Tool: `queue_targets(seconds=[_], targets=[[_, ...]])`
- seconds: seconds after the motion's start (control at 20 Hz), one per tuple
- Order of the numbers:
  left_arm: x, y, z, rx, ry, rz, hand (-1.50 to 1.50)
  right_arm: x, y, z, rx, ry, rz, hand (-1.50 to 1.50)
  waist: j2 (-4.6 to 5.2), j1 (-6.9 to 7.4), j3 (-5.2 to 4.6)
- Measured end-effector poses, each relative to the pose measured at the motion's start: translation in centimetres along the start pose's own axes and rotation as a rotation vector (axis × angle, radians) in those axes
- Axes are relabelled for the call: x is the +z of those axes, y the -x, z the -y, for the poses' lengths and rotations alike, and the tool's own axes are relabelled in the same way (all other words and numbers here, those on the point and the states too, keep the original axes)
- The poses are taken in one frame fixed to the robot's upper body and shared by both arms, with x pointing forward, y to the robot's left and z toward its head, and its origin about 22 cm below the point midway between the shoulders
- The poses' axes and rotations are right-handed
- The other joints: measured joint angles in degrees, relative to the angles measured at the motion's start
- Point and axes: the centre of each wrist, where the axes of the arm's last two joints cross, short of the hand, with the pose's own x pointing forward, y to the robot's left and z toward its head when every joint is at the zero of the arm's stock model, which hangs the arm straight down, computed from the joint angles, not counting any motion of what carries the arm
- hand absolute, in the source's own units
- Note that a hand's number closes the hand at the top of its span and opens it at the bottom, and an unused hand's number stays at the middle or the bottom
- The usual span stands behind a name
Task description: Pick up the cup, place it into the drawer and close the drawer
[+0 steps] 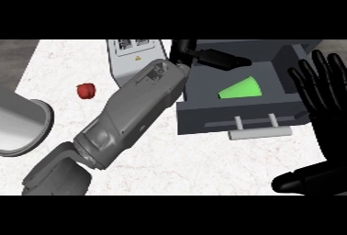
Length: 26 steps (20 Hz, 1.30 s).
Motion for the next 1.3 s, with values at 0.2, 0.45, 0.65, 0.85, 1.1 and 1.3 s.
queue_targets(seconds=[0.2,0.45,0.65,0.85,1.1,1.3], targets=[[-0.3,-0.9,0.0,0.087,-0.003,0.005,-1.5,1.2,-0.6,0.5,0.002,-0.008,-0.007,1.5,-0.67,2.14,-0.02],[0.4,-0.5,-1.9,0.145,-0.056,0.005,-1.5,2.5,-1.1,1.3,0.087,-0.086,-0.037,1.5,-1.18,4.02,-0.05],[1.5,0.0,-5.2,0.181,-0.107,0.005,-1.5,2.8,-1.8,1.5,0.199,-0.135,-0.061,1.5,-1.51,5.27,-0.07],[3.4,0.1,-8.4,0.198,-0.151,-0.015,-1.5,3.5,-1.9,1.8,0.29,-0.178,-0.108,1.5,-1.74,6.04,-0.06],[7.1,0.2,-13.0,0.209,-0.197,-0.03,-1.5,3.0,-1.0,1.6,0.373,-0.193,-0.158,1.5,-1.59,6.4,-0.06],[10.7,0.0,-15.7,0.218,-0.215,-0.039,-1.5,3.0,0.4,1.2,0.424,-0.192,-0.19,1.5,-1.43,6.11,-0.05]])
